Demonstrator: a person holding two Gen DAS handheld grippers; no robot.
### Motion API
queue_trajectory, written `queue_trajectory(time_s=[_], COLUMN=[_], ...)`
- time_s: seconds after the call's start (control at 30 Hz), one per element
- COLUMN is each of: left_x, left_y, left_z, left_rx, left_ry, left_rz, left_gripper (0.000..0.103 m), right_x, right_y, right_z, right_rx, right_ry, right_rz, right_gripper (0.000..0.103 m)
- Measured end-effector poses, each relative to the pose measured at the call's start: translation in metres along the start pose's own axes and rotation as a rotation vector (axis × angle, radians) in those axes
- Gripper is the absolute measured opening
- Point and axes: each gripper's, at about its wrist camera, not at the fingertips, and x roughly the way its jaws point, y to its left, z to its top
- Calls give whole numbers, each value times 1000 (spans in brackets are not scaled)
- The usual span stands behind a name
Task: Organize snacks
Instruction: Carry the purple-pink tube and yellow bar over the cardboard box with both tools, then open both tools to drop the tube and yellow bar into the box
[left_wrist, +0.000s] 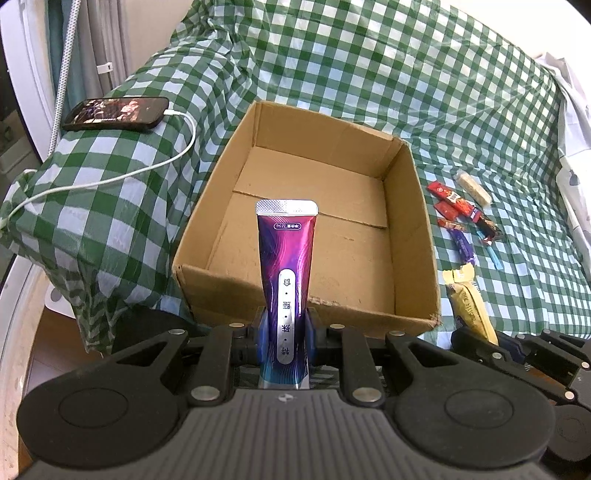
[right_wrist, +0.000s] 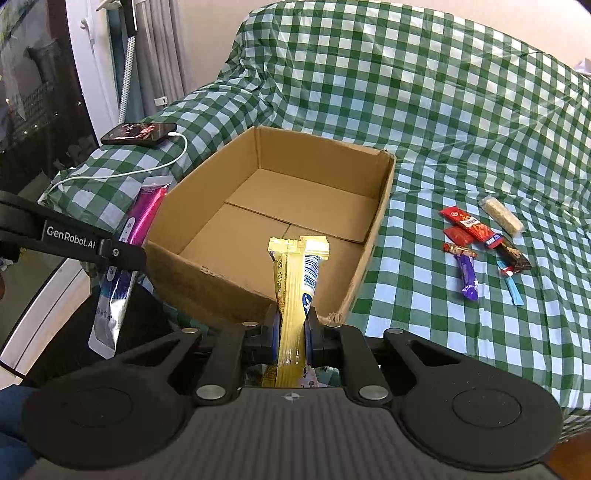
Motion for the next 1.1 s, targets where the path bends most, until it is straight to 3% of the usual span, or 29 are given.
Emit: queue_trajectory(time_s=[0.63, 1.1], left_x=[53, 120], left_y=[4, -6], left_z=[79, 99], left_rx=[11, 56], left_ry=[8, 107], left_rz=[23, 51], left_gripper=[22, 22], right_x=[60, 128], right_y=[-11, -26], right_z=[71, 89], right_rx=[2, 39], right_ry=[-15, 55], right_rz=[4, 25], right_gripper=[13, 13])
